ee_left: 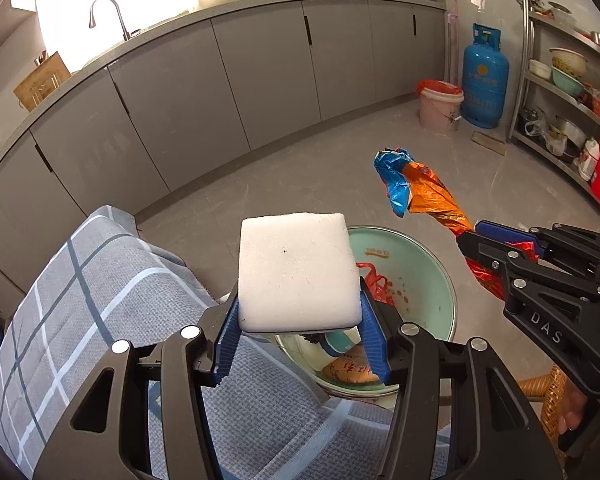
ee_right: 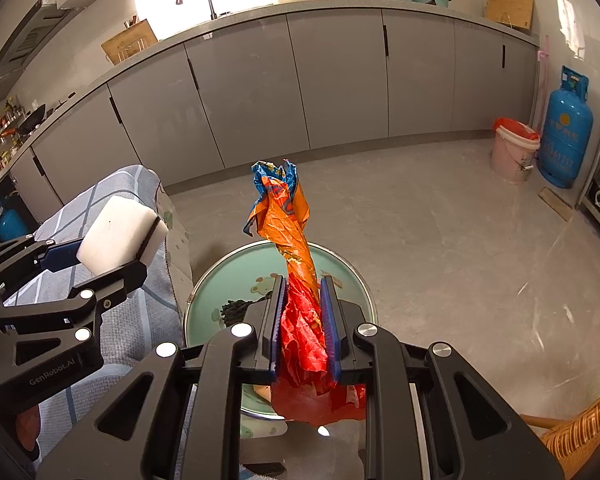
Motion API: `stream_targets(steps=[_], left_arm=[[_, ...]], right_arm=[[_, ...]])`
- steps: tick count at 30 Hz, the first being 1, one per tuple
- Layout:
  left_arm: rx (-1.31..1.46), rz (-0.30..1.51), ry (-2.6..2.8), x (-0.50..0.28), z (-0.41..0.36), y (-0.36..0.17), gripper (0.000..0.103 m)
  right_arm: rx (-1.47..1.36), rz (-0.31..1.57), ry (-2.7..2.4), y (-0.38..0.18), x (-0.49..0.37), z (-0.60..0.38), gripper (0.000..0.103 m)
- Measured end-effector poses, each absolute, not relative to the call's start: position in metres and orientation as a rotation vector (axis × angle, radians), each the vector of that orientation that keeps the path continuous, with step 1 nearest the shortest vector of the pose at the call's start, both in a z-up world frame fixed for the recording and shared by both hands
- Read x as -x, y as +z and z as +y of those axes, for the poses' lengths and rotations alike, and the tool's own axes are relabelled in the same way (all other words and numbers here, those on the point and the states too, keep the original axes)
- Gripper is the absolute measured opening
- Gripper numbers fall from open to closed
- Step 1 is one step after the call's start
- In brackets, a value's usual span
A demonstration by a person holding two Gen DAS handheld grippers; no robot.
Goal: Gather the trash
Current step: 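Open both tools to drop the wrapper and sponge into the basin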
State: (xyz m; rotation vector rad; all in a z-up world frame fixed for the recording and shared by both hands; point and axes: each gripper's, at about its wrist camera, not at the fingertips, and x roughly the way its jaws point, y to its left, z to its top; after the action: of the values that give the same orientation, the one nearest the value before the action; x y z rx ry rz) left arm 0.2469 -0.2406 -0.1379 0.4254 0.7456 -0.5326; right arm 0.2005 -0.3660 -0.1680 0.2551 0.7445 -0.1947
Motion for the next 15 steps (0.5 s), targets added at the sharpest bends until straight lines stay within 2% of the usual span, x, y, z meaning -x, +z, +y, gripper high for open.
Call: stream_targets(steps=[8, 12, 13, 14, 15], left_arm=[[-0.422, 0.752, -0.529, -0.25, -0.24, -0.141, 0.053], [-0.423, 0.749, -0.534, -0.25, -0.241, -0.142, 0.054], [-0.425, 0.747, -0.531, -0.25, -0.241, -0.142, 0.056], [-0.426, 0.745, -0.527, -0.25, -0.241, -0.142, 0.064], [-0.426, 0.742, -0.52, -0.25, -0.24, -0.142, 0.068]], right_arm=[[-0.26, 0.747, -0.18, -0.17, -0.208, -0.373, 0.021], [-0.285, 0.737, -0.154, -0.172, -0.211, -0.377, 0.024], [-0.291, 0.731, -0.153, -0.173, -0.212, -0.379, 0.03], [-0.296, 0.721, -0.163, -0.173, -0.211, -0.381, 0.048], [-0.308, 0.711, -0.163, -0.173, -0.21, -0.383, 0.062]])
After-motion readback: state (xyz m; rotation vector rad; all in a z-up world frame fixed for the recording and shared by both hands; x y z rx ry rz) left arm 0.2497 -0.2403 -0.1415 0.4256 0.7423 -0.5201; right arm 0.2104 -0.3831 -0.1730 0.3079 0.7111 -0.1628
